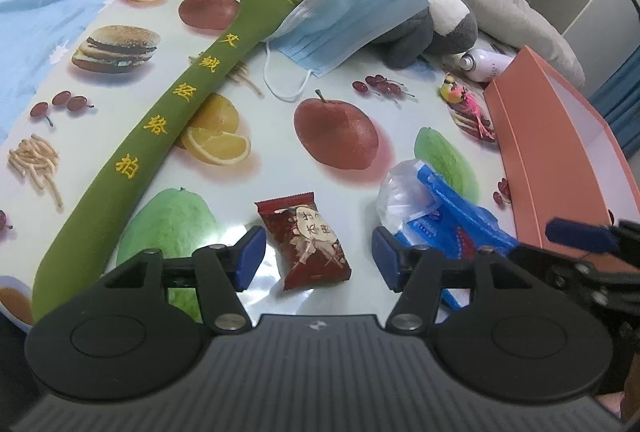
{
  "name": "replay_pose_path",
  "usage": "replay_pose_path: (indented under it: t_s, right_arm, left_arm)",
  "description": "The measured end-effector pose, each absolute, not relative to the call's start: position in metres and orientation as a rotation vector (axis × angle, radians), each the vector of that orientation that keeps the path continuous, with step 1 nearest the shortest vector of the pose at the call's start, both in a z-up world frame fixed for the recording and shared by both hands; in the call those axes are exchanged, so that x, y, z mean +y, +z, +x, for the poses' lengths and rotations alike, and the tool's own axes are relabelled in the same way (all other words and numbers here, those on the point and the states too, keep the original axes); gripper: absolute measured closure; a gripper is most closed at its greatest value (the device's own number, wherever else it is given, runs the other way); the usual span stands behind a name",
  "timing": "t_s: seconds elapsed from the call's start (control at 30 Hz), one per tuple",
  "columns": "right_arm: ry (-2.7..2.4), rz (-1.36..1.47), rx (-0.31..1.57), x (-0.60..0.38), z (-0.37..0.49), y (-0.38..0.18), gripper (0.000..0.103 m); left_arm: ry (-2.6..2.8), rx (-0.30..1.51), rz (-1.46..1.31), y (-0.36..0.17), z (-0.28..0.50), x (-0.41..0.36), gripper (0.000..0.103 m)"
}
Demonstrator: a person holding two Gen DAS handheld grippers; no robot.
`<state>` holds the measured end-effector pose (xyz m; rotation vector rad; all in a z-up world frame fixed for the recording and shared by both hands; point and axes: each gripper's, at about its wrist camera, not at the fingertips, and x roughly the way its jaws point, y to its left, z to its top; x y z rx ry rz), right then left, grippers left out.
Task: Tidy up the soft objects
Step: 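Grasp the red-brown snack packet with the left gripper while the right grasps the blue snack bag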
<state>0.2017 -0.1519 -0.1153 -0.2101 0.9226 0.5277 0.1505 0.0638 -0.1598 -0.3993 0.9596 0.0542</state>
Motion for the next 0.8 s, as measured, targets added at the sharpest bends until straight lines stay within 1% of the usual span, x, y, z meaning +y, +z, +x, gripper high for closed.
replay_pose_path:
  t_s: [0.23, 0.33, 0.4, 0.47, 0.5, 0.53, 0.57, 0.6, 0.7, 0.8]
  right_arm:
    - [0.574, -0.212, 0.991, -0.147, 0.223, -0.148, 0.039]
    - [0.592, -0.229, 0.986, -0.141, 0.223, -0.156, 0.04]
    - [0.569, -0.248, 0.991, -0.138, 0.225, -0.162, 0.046]
    - [0.564, -0.273, 0.99, -0.134, 0.225, -0.166, 0.049]
    - [0.565, -0.282, 0.99, -0.133, 0.225, -0.168, 0.057]
    - [0.555, -0.287, 0.993, -0.133, 0.225, -0.169, 0.062]
    - [0.543, -0.285, 1.0, -0.133, 0.225, -0.17, 0.072]
    - [0.533, -0.273, 1.007, -0.134, 0.226, -0.171, 0.08]
    - [0.507, -0.228, 1.006, -0.14, 0.225, -0.168, 0.087]
    - [0.47, -0.196, 1.004, -0.145, 0.221, -0.164, 0.088]
  left_arm:
    - [0.063, 0.953, -0.381, -0.167, 0.15, 0.061, 0.039]
    - [0.072, 0.935, -0.355, -0.168, 0.15, 0.058, 0.039]
    - [0.067, 0.942, -0.348, -0.169, 0.151, 0.057, 0.039]
    - [0.06, 0.953, -0.347, -0.172, 0.152, 0.056, 0.039]
    - [0.06, 0.955, -0.343, -0.173, 0.152, 0.055, 0.039]
    - [0.061, 0.954, -0.337, -0.173, 0.152, 0.054, 0.039]
    - [0.059, 0.954, -0.333, -0.173, 0.152, 0.053, 0.039]
    - [0.055, 0.954, -0.33, -0.173, 0.152, 0.052, 0.039]
    - [0.053, 0.96, -0.331, -0.175, 0.153, 0.051, 0.039]
    - [0.053, 0.963, -0.33, -0.176, 0.154, 0.05, 0.039]
